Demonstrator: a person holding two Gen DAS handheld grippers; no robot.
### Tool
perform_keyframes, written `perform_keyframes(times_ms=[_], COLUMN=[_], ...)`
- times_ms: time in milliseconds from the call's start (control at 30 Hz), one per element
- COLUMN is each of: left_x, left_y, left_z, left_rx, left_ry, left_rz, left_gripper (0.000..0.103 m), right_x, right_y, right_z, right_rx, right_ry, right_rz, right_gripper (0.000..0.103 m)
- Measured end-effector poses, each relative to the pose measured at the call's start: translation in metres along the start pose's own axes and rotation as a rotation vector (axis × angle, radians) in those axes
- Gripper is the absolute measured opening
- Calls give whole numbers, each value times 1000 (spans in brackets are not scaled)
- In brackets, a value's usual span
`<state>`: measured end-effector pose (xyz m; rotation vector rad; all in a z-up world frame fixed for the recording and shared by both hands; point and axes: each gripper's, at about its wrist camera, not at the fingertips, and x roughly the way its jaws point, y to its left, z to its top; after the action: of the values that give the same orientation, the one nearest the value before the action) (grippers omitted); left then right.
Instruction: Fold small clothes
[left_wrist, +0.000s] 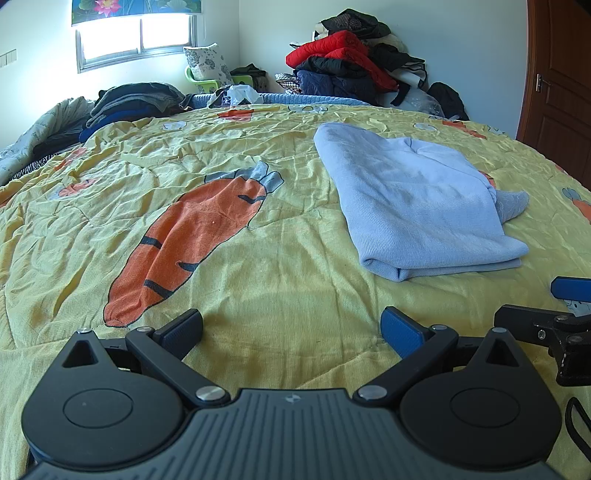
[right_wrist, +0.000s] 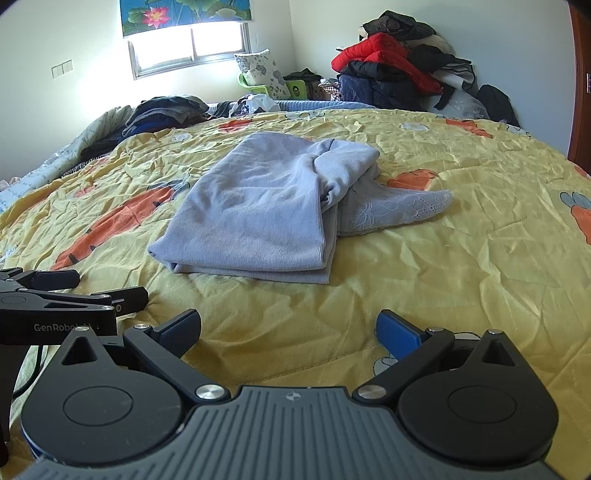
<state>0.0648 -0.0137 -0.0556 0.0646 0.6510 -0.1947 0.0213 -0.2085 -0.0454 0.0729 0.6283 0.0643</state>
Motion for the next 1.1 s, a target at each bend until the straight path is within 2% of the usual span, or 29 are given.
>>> perform_keyframes(times_ms=[1100], left_x=[0], left_y=[0], left_z=[0], left_rx=[0], left_ry=[0], left_rz=[0], left_gripper=[103], right_x=[-1], right_y=[-3], right_z=[-1], right_rx=[19], right_ry=[-7], right_rz=[15], right_gripper=[103])
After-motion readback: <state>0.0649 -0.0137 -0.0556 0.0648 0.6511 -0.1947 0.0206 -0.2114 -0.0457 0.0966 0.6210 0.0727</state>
